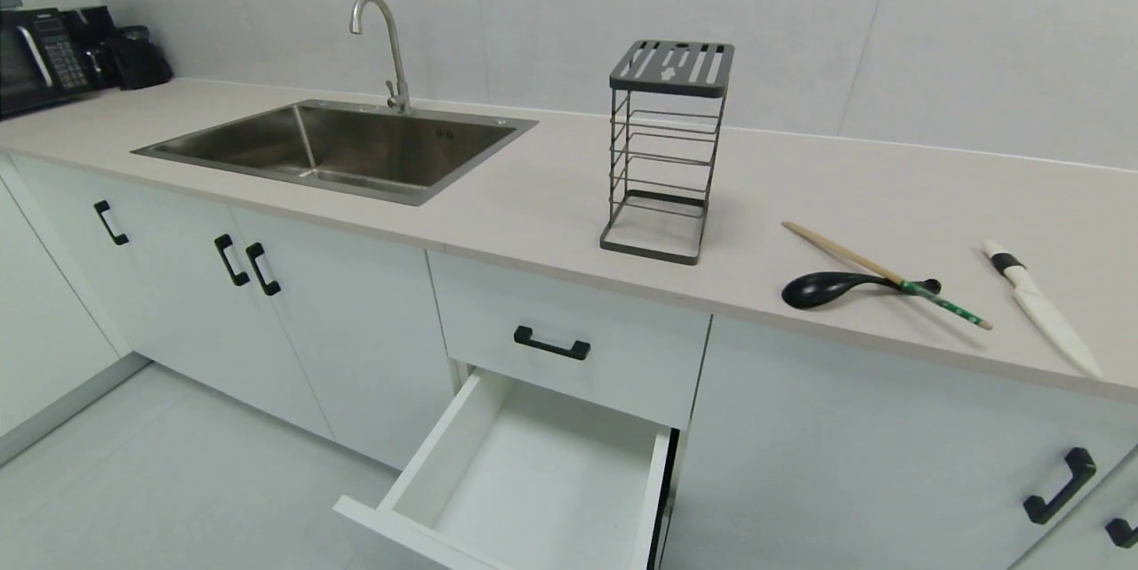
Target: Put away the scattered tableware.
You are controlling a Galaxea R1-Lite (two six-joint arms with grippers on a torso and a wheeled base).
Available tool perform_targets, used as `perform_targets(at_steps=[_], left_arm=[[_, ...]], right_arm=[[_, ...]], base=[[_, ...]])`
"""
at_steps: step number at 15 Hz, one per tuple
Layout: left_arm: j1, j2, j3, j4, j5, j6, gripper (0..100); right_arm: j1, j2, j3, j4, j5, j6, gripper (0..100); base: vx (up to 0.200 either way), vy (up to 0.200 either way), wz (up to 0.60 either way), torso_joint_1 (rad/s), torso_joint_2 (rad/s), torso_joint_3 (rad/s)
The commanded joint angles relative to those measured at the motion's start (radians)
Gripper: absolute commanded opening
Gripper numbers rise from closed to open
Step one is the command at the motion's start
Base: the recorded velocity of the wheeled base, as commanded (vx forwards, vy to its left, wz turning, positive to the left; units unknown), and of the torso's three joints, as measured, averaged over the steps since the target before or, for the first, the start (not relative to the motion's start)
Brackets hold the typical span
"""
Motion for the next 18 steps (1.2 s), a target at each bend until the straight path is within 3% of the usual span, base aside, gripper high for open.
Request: perform_targets(at_steps=[1,12,15,18], left_arm=[[0.000,0.001,0.000,0.000,0.000,0.000,100],[0.000,0.001,0.000,0.000,0.001,-0.006,100],[0.000,0.001,0.000,0.000,0.001,-0.003,100],[0.000,0.001,0.000,0.000,0.001,-0.003,100]], right_arm=[[0.000,0.001,-0.001,0.000,0.000,0.000,0],[0.000,0.001,-0.001,0.000,0.000,-0.002,0],[0.000,0.001,-0.001,0.000,0.000,-0.002,0],[0.000,0.001,0.000,0.000,0.000,0.000,0]], base=[[0.000,0.000,0.00,0.046,-0.49,-0.222],[0.000,-0.018,0.00,0.307,-0.50,-0.241],[0.000,-0.200,0.00,0.133,-0.26,-0.120],[0.000,0.000,0.00,0.025,-0.02,-0.014]])
